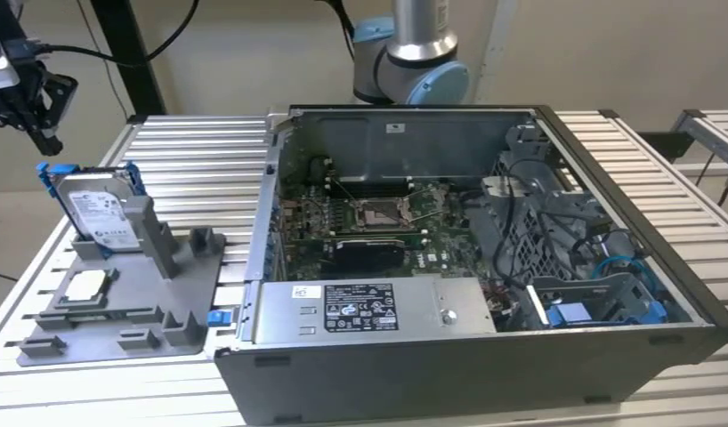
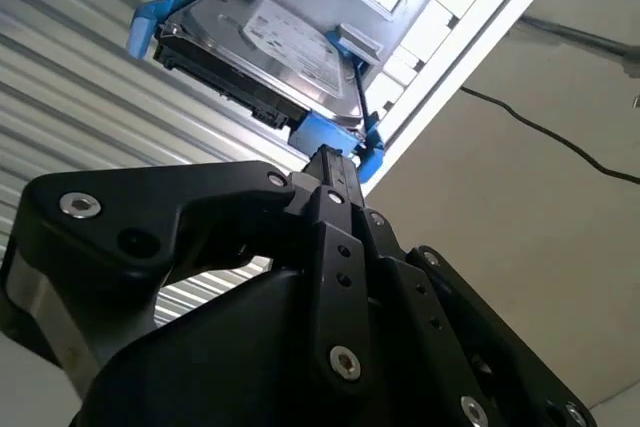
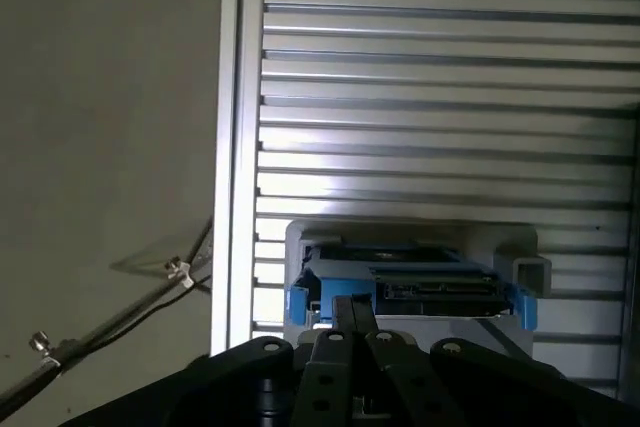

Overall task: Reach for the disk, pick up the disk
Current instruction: 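Reach for the disk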

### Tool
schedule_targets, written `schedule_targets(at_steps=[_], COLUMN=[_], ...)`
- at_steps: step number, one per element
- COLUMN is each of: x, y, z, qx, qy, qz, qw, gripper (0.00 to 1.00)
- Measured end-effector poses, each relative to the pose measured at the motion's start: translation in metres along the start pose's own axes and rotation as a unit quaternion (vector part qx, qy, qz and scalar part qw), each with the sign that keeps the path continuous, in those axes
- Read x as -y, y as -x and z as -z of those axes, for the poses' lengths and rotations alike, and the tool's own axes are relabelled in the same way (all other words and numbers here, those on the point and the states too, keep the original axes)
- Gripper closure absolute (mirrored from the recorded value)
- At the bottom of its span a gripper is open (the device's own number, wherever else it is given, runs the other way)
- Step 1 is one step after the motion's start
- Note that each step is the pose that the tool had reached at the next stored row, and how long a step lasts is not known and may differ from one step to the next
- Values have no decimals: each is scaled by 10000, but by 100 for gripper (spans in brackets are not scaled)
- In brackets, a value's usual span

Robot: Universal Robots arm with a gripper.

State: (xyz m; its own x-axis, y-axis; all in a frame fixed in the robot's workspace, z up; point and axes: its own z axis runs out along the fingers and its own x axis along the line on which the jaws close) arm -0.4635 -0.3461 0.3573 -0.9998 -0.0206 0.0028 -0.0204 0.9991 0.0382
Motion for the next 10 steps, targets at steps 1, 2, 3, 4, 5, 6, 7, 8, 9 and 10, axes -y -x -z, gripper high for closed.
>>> schedule_targets(at_steps=[1,2,3,4,5,6,7,8,9,10], x=[6,14,18,18,18,18,18,18,18,18], y=[0,0,0,0,0,0,0,0,0,0], z=[1,1,1,1,1,1,1,1,1,1], qx=[0,0,0,0,0,0,0,0,0,0], qy=[0,0,0,0,1,2,3,3,3,3], qz=[0,0,0,-1,-1,0,0,0,0,0], qw=[10000,10000,10000,10000,10000,10000,10000,10000,10000,10000], gripper=[100,100,100,100,100,100,100,100,100,100])
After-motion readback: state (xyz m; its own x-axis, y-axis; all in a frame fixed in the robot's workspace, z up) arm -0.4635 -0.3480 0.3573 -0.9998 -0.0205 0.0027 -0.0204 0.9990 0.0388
